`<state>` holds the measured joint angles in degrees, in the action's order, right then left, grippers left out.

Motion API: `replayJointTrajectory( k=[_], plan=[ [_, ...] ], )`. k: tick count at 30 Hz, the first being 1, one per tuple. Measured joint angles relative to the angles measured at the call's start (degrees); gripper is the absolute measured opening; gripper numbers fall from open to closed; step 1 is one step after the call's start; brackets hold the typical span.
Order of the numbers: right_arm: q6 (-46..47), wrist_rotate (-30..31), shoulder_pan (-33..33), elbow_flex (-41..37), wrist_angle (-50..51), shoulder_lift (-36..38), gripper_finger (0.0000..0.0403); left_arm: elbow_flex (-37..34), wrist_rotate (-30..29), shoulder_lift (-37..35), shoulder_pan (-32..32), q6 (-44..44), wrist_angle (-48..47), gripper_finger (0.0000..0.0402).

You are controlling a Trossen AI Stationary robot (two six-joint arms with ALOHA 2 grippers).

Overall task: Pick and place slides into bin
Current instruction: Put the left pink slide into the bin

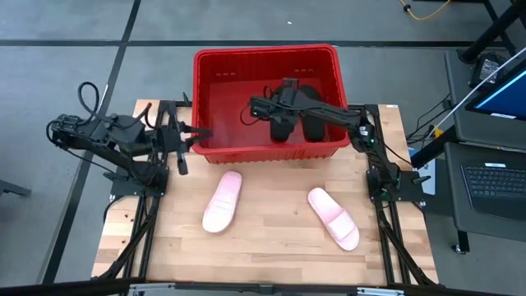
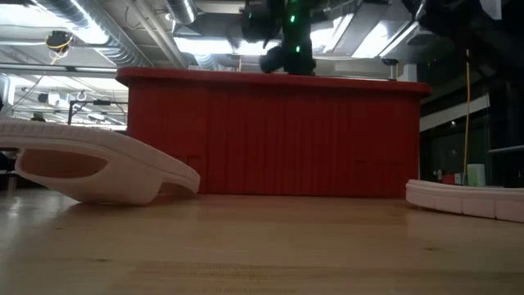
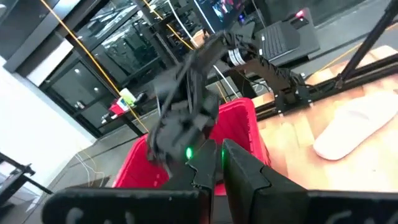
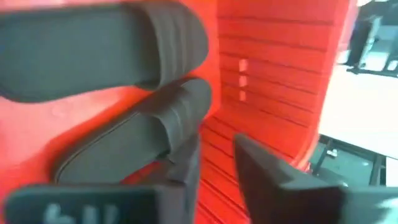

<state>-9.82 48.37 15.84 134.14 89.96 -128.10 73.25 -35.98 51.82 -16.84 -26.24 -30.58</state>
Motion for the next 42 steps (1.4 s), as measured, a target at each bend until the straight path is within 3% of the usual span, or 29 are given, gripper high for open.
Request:
replayJointTrajectory(
  k=[5, 10, 15, 25, 36, 42],
  plan=[
    [5.3, -0.4, -2.4, 0.1, 0.0, 2.5, 0.0009, 0.0, 3.5, 0.2, 0.0, 0.1, -3.0, 0.0008],
    [11.3, -0.4, -5.1, 0.0, 0.1, 5.7, 0.0012, 0.0, 7.9, 0.4, 0.0, 0.2, -6.2, 0.0002],
    [17.9, -0.5, -9.2, 0.0, 0.0, 7.7, 0.0007, 0.0, 8.6, 0.4, -1.7, 1.7, -8.5, 0.0001],
    [32.4, -0.4, -21.9, 0.1, -4.5, 11.3, 0.0009, -4.8, -0.4, 0.5, -9.4, 3.0, -9.8, 0.0001],
    [45.4, 2.2, -30.3, 0.0, -5.2, 11.4, 0.0008, -12.0, -1.0, 0.5, -13.2, 8.5, -10.8, 0.0001],
    [45.6, 2.3, -34.2, 0.0, -5.4, 11.4, 0.0004, -13.8, -0.2, 0.7, -14.3, 12.8, -11.4, 0.0002]
  ],
)
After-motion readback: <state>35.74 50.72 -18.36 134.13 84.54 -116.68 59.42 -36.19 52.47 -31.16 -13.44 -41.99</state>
